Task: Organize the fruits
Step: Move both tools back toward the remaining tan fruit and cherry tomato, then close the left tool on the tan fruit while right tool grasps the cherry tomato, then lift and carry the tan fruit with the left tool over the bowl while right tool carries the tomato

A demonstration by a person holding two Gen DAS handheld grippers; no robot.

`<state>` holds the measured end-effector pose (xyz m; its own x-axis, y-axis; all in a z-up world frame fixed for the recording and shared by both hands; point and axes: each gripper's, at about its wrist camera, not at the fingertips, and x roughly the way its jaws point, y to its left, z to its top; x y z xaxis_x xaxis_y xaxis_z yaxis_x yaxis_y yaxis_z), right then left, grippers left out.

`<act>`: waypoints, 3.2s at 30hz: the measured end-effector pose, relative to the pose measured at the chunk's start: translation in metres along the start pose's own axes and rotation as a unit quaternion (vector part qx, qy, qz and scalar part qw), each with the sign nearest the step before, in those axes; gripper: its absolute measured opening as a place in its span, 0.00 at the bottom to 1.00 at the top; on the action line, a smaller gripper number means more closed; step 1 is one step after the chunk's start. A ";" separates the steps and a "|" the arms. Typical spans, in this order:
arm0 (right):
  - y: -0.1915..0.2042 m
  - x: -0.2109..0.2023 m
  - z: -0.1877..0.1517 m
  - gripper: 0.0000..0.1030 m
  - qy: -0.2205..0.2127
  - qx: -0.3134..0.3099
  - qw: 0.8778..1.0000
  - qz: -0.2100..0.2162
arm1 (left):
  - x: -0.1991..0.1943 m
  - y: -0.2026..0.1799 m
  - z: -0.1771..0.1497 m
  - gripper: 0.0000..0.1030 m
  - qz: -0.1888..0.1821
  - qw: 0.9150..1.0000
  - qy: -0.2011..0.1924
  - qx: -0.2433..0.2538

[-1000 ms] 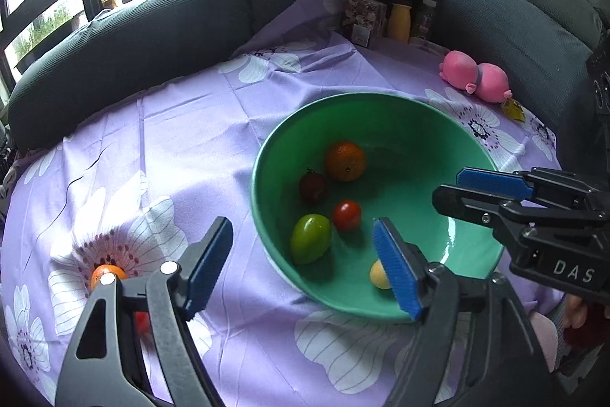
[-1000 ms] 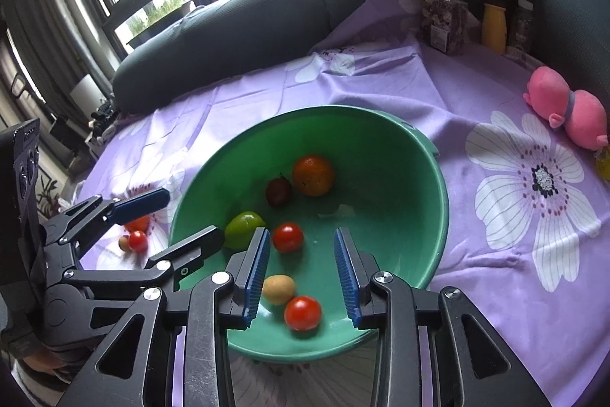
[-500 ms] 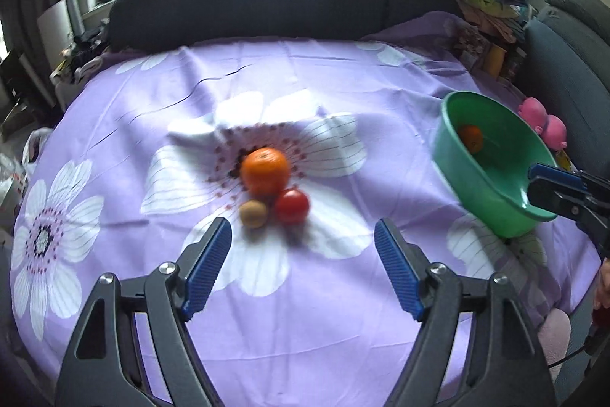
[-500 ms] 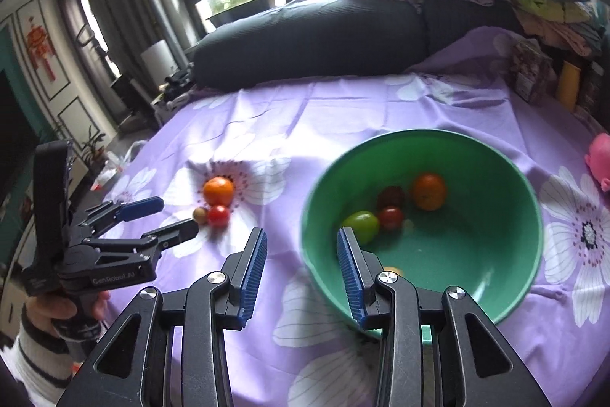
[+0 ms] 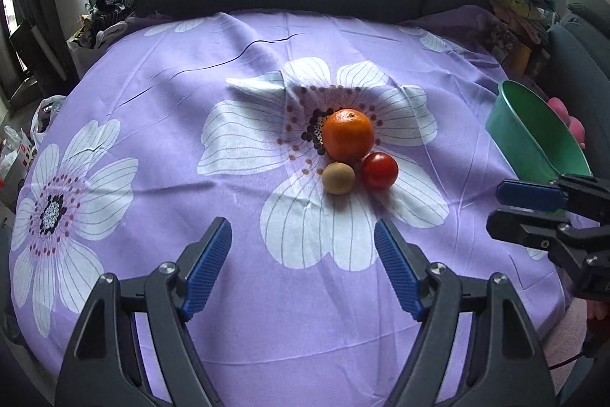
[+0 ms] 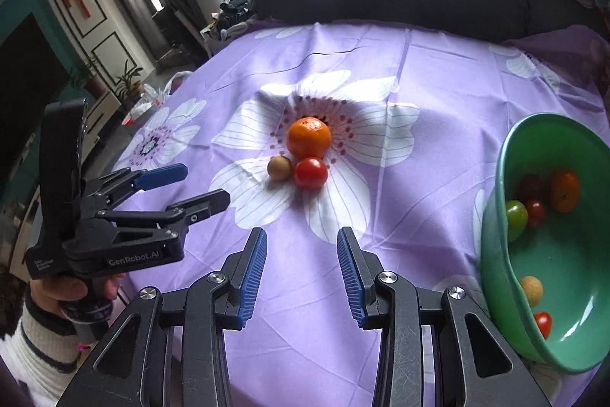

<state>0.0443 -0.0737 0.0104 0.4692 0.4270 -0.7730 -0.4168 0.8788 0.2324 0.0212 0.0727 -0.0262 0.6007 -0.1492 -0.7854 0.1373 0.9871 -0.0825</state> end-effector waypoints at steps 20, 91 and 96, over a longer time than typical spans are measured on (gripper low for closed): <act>-0.022 0.071 0.043 0.38 0.057 0.067 0.996 0.035 | 0.057 0.001 0.034 0.69 -0.044 0.995 0.066 0.055; -0.005 -0.013 -0.028 0.32 -0.012 0.058 0.998 0.019 | -0.028 -0.042 -0.025 0.24 -0.066 0.997 0.026 -0.002; -0.006 -0.022 -0.031 0.32 -0.023 0.058 0.998 0.022 | -0.043 -0.050 -0.028 0.24 -0.059 0.998 0.016 0.009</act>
<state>0.0123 -0.0954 0.0075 0.4878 0.4734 -0.7334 -0.3459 0.8762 0.3355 -0.0335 0.0317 -0.0057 0.5539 -0.2624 -0.7901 0.2207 0.9614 -0.1645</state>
